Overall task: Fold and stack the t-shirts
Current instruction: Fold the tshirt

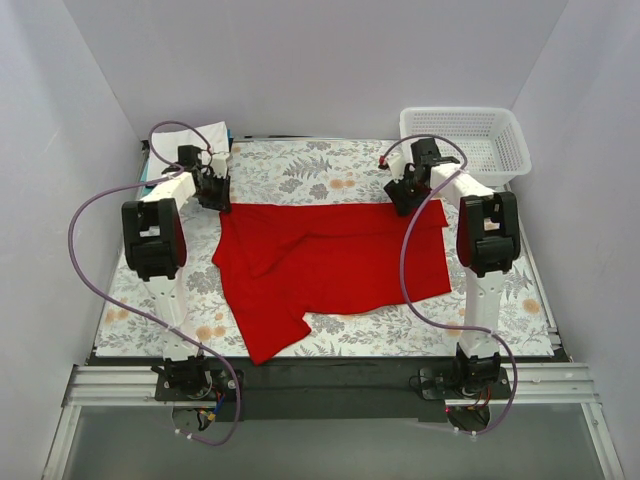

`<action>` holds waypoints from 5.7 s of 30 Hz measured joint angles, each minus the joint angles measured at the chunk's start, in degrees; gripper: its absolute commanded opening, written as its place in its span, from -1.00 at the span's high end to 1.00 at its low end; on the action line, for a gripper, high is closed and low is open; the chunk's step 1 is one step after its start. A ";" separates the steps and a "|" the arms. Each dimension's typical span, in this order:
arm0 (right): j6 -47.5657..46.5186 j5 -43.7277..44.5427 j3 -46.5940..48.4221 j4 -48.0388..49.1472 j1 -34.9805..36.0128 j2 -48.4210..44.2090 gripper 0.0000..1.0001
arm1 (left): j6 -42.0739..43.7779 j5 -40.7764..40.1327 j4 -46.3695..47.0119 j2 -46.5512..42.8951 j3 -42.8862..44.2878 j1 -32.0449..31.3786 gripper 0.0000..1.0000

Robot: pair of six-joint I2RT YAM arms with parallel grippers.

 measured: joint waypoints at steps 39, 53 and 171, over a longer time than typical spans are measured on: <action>-9.46 -10.32 -26.45 -19.04 -9.55 -27.58 -0.05 | 0.37 2.40 -7.96 -22.21 -20.06 -27.82 0.51; -10.86 -9.55 -27.47 -19.96 -8.83 -22.99 -0.07 | -2.89 2.23 -8.22 -28.17 -27.15 -20.17 0.42; -24.20 5.68 -43.91 -20.31 -3.28 -50.31 0.97 | 32.20 -6.16 -26.27 -47.91 -33.24 -23.54 1.00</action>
